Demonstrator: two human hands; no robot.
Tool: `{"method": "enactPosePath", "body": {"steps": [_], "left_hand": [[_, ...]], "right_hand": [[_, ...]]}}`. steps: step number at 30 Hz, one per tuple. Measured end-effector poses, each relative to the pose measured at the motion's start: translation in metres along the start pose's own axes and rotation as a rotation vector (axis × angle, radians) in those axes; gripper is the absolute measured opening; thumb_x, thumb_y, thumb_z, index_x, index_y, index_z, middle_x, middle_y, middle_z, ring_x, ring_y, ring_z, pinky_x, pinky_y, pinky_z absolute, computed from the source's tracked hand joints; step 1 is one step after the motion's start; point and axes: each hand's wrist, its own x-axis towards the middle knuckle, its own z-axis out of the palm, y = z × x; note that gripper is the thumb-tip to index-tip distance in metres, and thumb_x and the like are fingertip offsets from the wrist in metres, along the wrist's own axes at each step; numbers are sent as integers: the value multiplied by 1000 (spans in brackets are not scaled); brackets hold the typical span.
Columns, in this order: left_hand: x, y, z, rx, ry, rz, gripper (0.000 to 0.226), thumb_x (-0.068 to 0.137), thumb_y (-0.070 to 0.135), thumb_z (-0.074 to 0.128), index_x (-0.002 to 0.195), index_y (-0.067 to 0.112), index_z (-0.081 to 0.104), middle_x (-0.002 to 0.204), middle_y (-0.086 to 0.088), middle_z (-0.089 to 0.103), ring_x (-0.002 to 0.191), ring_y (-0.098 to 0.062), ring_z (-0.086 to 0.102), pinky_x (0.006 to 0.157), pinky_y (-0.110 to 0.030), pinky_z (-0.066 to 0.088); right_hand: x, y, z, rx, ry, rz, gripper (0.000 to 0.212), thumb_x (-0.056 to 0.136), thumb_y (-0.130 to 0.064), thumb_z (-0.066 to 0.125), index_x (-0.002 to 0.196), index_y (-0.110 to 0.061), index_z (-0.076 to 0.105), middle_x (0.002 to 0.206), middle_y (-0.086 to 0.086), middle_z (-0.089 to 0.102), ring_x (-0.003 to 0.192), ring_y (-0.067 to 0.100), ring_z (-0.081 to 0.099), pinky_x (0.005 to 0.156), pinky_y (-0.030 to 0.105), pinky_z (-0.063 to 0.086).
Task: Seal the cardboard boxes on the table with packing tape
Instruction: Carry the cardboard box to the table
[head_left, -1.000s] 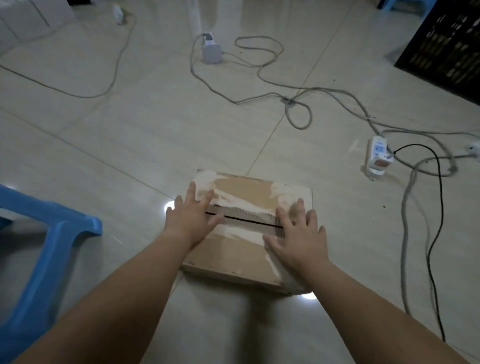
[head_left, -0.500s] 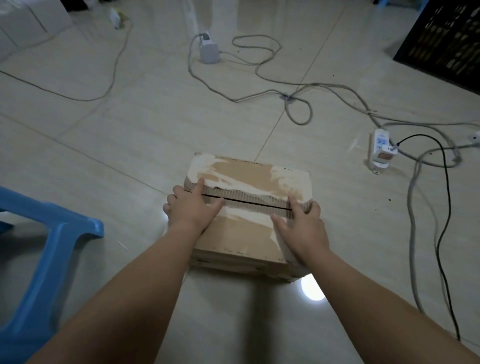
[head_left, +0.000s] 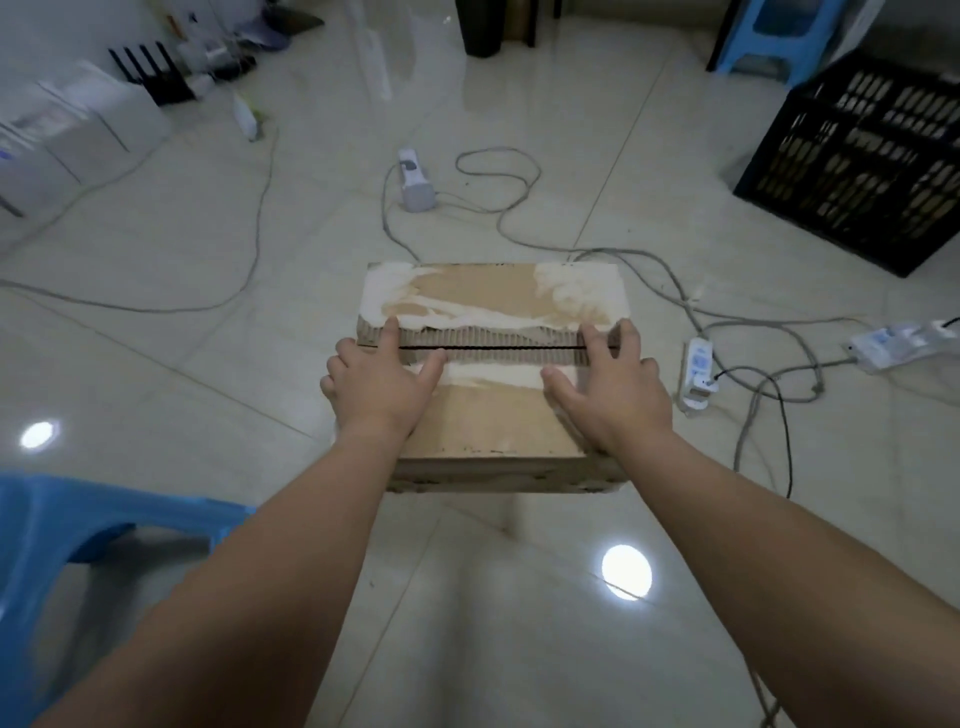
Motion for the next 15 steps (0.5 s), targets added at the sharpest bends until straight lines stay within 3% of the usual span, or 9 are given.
{"method": "enactPosePath", "body": {"steps": [5,15], "left_hand": [[15,49,-152,-49,43,-21,75,82,70,40,144,29,29,128,-20,38,116,-36,37,98,-45,27],[31,148,-499,-147,205,27,77,81,72,41,142,26,32,134,-22,37,120,-39,36,98,-46,28]], "right_hand": [[17,-50,-154,7,63,-67,67,84,-67,38,142,-34,29,146,4,21,113,39,41,83,43,42],[28,-169,-497,-8,267,-91,70,83,-70,37,142,-33,31,149,5,23,118,41,42,85,44,42]]}}
